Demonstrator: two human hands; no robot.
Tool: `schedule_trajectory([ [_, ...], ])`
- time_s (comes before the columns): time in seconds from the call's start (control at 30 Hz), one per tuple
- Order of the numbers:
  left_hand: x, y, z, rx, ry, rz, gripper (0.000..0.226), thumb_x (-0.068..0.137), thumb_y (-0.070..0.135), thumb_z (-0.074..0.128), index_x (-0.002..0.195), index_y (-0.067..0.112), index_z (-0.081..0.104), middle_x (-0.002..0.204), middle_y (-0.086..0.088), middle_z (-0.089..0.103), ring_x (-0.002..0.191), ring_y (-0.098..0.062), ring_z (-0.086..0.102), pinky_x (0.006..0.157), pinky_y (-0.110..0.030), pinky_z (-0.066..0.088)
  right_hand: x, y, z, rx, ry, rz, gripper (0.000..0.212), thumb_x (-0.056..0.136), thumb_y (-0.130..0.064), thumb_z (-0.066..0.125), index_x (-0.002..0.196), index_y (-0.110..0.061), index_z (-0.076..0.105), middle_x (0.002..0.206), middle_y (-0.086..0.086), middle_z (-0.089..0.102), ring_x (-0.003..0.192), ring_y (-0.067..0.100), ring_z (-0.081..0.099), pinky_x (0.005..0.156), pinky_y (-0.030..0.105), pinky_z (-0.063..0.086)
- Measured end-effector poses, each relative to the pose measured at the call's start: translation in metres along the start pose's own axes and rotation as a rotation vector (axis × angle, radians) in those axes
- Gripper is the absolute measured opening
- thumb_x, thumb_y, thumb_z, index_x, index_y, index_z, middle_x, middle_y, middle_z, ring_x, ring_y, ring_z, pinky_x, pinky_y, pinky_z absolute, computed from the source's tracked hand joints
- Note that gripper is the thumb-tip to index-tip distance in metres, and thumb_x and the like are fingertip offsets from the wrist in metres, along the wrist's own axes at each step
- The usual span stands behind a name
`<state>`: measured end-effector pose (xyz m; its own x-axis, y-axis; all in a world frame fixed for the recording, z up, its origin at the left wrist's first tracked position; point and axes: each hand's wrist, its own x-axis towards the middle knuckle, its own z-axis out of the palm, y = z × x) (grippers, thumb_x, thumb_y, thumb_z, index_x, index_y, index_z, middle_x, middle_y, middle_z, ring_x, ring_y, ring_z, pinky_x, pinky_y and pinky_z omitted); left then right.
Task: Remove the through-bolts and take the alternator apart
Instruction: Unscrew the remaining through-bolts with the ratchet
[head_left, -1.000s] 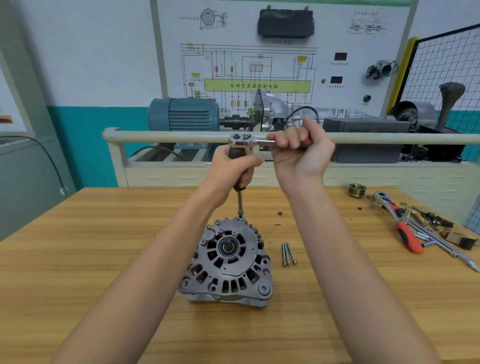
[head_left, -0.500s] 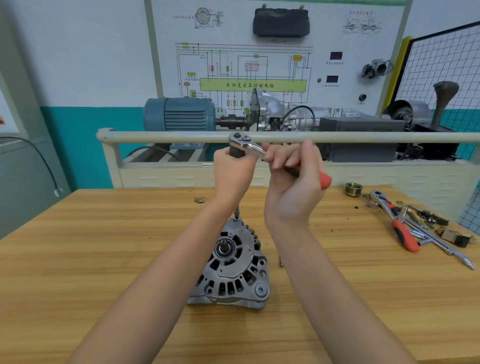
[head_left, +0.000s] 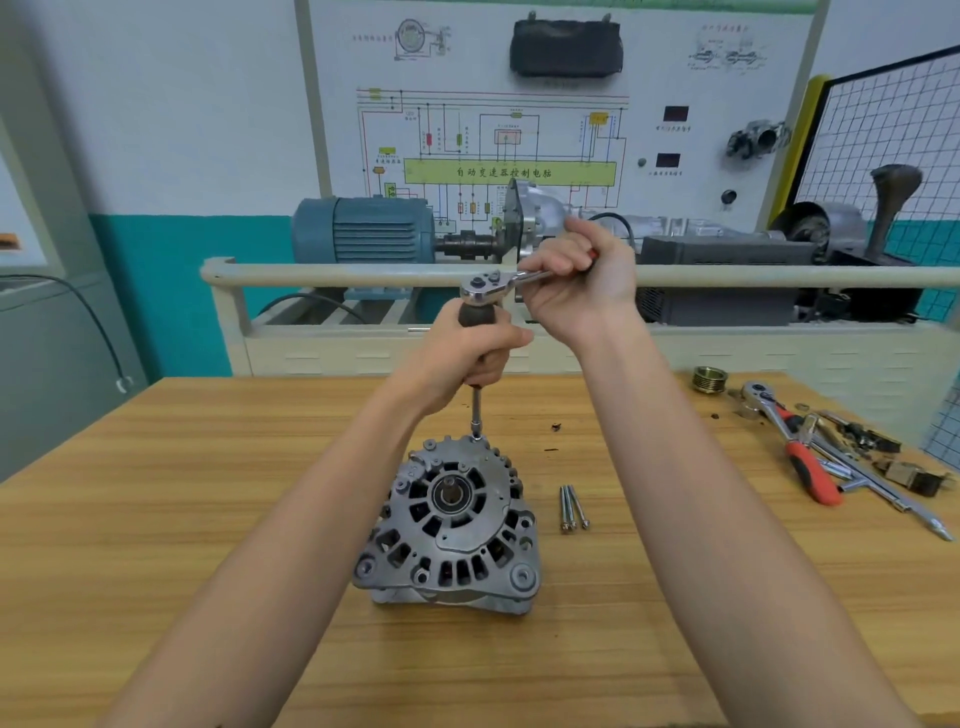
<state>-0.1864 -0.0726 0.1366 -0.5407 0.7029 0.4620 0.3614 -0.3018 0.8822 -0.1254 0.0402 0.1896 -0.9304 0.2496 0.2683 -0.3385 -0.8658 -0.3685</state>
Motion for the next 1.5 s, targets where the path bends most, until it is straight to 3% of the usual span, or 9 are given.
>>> schedule_trajectory([
  [0.17, 0.003, -0.006, 0.012, -0.007, 0.296, 0.008, 0.048, 0.079, -0.002, 0.053, 0.040, 0.022, 0.038, 0.038, 0.006, 0.029, 0.034, -0.011, 0.020, 0.040, -0.016, 0.020, -0.023, 0.019, -0.010, -0.014, 0.033, -0.331, 0.055, 0.096, -0.013, 0.040, 0.041, -0.017, 0.039, 0.040, -0.004, 0.030, 0.035, 0.013, 0.034, 0.046, 0.023, 0.042],
  [0.3, 0.008, -0.009, 0.025, 0.027, 0.635, 0.056, 0.032, 0.073, 0.010, 0.059, 0.049, 0.016, 0.039, 0.044, 0.003, 0.031, 0.046, -0.014, 0.024, 0.045, -0.024, 0.019, -0.055, 0.055, -0.023, -0.333, -0.140, -0.761, 0.038, 0.095, -0.007, 0.039, 0.057, -0.012, 0.043, 0.048, 0.001, 0.045, 0.050, 0.021, 0.049, 0.070, 0.038, 0.053],
  [0.4, 0.008, -0.012, 0.026, 0.051, 0.689, 0.092, 0.036, 0.079, 0.002, 0.059, 0.052, 0.013, 0.039, 0.046, 0.002, 0.029, 0.051, -0.014, 0.021, 0.047, -0.026, 0.018, -0.061, 0.066, -0.023, -0.462, -0.222, -0.892, 0.036, 0.092, -0.004, 0.040, 0.056, -0.012, 0.046, 0.050, 0.001, 0.049, 0.054, 0.023, 0.051, 0.075, 0.043, 0.051],
  [0.63, 0.002, -0.002, 0.002, 0.077, 0.320, 0.041, 0.036, 0.080, -0.006, 0.059, 0.052, 0.013, 0.044, 0.040, 0.000, 0.039, 0.036, -0.017, 0.033, 0.042, -0.022, 0.031, -0.022, 0.018, -0.006, -0.136, -0.056, -0.359, 0.058, 0.098, -0.013, 0.038, 0.040, -0.016, 0.041, 0.040, -0.001, 0.033, 0.037, 0.016, 0.038, 0.050, 0.026, 0.047],
  [0.8, 0.001, 0.007, -0.007, 0.000, 0.005, 0.020, 0.036, 0.078, 0.007, 0.058, 0.046, 0.014, 0.045, 0.040, -0.002, 0.038, 0.035, -0.018, 0.034, 0.044, -0.023, 0.034, 0.000, 0.005, 0.003, -0.110, -0.001, -0.104, 0.058, 0.096, -0.013, 0.038, 0.038, -0.016, 0.037, 0.039, -0.004, 0.028, 0.034, 0.013, 0.032, 0.052, 0.026, 0.041],
  [0.97, 0.002, 0.003, 0.001, 0.001, 0.165, -0.027, 0.048, 0.084, -0.001, 0.053, 0.042, 0.019, 0.040, 0.037, 0.004, 0.031, 0.031, -0.010, 0.021, 0.040, -0.016, 0.020, -0.016, 0.023, -0.005, -0.005, 0.018, -0.310, 0.057, 0.096, -0.015, 0.040, 0.040, -0.018, 0.039, 0.040, -0.005, 0.029, 0.035, 0.013, 0.032, 0.048, 0.024, 0.041],
  [1.2, 0.011, -0.005, 0.027, 0.117, 0.714, 0.039, 0.037, 0.081, 0.003, 0.056, 0.050, 0.016, 0.041, 0.043, 0.006, 0.033, 0.048, -0.013, 0.026, 0.047, -0.027, 0.022, -0.058, 0.059, -0.018, -0.264, -0.162, -0.765, 0.033, 0.092, -0.010, 0.040, 0.060, -0.014, 0.039, 0.046, 0.002, 0.042, 0.050, 0.020, 0.046, 0.066, 0.031, 0.050],
  [1.33, 0.004, -0.003, 0.022, 0.136, 0.633, 0.050, 0.019, 0.078, 0.000, 0.058, 0.060, 0.004, 0.052, 0.045, 0.001, 0.034, 0.045, -0.014, 0.026, 0.046, -0.025, 0.022, -0.049, 0.045, -0.012, -0.202, -0.137, -0.596, 0.048, 0.096, -0.010, 0.039, 0.048, -0.013, 0.041, 0.043, 0.001, 0.037, 0.043, 0.018, 0.042, 0.057, 0.030, 0.048],
  [1.5, -0.007, 0.008, 0.004, 0.277, 0.177, 0.110, 0.028, 0.075, 0.006, 0.063, 0.050, 0.009, 0.051, 0.040, -0.008, 0.048, 0.034, -0.020, 0.040, 0.043, -0.022, 0.037, -0.013, 0.001, -0.005, -0.048, -0.045, -0.052, 0.058, 0.097, -0.015, 0.037, 0.040, -0.016, 0.039, 0.038, -0.005, 0.031, 0.033, 0.013, 0.035, 0.046, 0.022, 0.046],
])
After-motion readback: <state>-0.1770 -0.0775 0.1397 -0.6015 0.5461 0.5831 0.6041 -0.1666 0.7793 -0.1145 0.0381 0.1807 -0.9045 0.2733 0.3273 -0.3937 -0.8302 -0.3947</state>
